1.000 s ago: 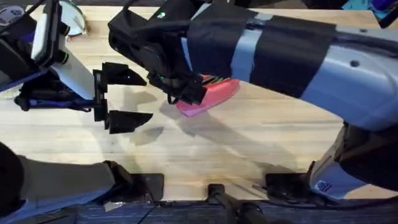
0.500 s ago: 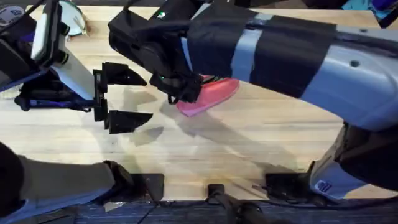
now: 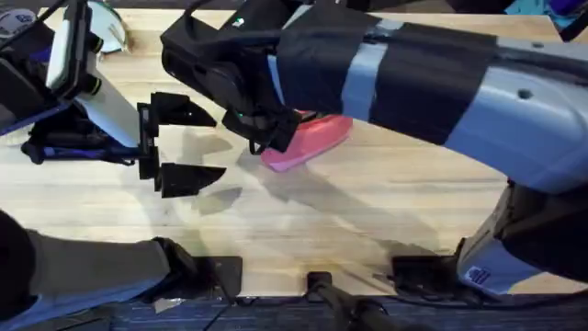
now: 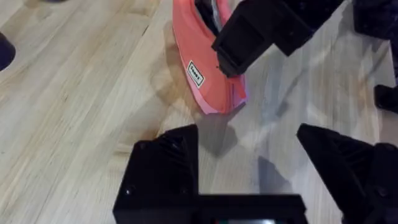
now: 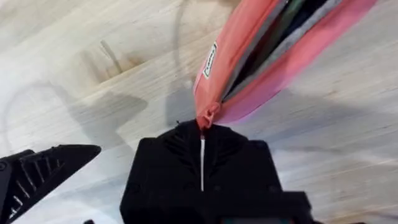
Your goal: Unzip the bag, pick up the pens from the table one at a time and place them inside, then zip the bag closed.
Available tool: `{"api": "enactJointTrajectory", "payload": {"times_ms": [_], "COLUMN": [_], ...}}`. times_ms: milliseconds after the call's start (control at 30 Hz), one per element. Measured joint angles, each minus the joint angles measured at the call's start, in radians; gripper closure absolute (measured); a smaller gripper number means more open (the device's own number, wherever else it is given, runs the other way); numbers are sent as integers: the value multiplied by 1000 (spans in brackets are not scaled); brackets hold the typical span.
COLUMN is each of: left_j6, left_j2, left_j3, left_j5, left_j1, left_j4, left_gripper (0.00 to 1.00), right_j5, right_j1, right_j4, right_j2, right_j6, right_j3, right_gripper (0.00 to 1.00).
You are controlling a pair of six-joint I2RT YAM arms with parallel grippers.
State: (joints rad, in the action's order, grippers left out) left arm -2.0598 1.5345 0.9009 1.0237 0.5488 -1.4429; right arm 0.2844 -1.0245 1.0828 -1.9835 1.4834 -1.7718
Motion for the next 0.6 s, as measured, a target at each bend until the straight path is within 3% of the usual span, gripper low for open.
{"api": "enactJointTrajectory", "payload": {"times_ms": [600], "left_j6": [0], "left_j2": [0], "left_j3": [0], "left_j5": [0], "left_j1": [0], "left_j4": [4], "left_gripper": [7], "right_j5": [-8], "right_j1": [14], "right_j4": [-11], "right_j2": [25], "right_j6": [-75], "right_j3": [0], "right_gripper": [971]}}
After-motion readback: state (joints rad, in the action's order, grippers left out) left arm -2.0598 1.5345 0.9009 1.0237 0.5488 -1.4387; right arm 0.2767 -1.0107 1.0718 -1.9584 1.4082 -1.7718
